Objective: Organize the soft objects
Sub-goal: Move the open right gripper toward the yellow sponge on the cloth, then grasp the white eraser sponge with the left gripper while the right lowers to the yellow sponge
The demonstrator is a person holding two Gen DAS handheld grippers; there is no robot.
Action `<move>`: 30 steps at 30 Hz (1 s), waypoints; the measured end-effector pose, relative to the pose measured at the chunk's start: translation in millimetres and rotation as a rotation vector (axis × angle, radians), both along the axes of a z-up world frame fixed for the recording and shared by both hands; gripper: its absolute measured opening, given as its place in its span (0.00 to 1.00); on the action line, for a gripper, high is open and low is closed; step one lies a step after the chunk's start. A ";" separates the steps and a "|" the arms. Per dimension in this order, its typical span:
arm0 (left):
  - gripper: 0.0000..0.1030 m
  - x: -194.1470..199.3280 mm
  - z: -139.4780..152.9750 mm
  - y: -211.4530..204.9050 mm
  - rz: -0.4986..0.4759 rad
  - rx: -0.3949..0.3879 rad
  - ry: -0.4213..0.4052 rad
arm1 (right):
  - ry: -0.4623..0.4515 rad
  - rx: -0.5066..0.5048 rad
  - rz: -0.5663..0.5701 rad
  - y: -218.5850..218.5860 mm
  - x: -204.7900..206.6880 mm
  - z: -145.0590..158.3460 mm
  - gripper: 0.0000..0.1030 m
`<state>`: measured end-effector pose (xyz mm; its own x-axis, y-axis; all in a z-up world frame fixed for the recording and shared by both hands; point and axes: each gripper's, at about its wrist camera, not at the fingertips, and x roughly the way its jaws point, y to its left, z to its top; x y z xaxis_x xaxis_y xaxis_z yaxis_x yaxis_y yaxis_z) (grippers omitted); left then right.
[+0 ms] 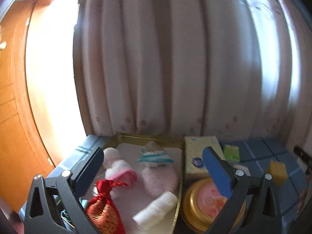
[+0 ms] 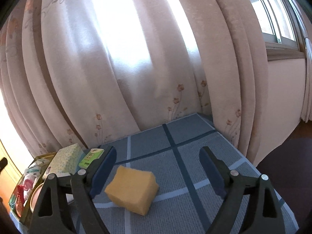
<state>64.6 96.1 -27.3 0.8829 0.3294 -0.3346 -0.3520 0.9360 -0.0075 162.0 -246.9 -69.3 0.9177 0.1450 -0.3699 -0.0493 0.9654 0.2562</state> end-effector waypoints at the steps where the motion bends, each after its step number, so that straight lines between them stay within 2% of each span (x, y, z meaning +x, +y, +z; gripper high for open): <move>1: 0.99 -1.3 -1.7 -4.1 0.007 0.017 -0.003 | 0.005 0.003 -0.001 -0.9 0.9 -0.3 0.88; 3: 0.99 -2.4 -4.8 -10.0 0.012 0.024 -0.001 | 0.021 0.009 -0.002 -2.5 3.4 -1.5 0.89; 6: 0.99 2.8 -8.2 -20.8 -0.036 0.007 0.028 | 0.034 0.037 0.020 -5.7 4.6 -4.2 0.90; 11: 0.99 26.3 -12.6 -62.7 -0.176 0.046 0.099 | 0.085 0.121 0.018 -19.4 13.4 -13.2 0.91; 15: 0.99 46.1 -19.5 -86.9 -0.244 0.070 0.155 | 0.044 0.188 0.005 -30.9 6.0 -14.1 0.91; 18: 0.98 61.2 -26.2 -95.2 -0.271 0.044 0.213 | 0.024 0.195 0.014 -31.0 2.3 -12.1 0.91; 23: 0.89 83.7 -37.7 -113.4 -0.320 0.044 0.310 | 0.027 0.209 0.023 -32.4 4.2 -11.8 0.91; 25: 0.74 91.0 -44.1 -117.8 -0.329 0.029 0.343 | 0.027 0.206 0.026 -31.5 4.0 -11.2 0.91; 27: 0.68 94.9 -47.7 -121.1 -0.339 0.031 0.351 | 0.033 0.202 0.032 -30.7 5.2 -11.7 0.91; 28: 0.49 95.5 -48.5 -122.9 -0.340 0.040 0.348 | 0.035 0.201 0.030 -30.6 5.6 -12.0 0.91; 30: 0.37 97.5 -51.0 -126.9 -0.362 0.039 0.352 | 0.036 0.200 0.028 -30.6 5.7 -12.2 0.91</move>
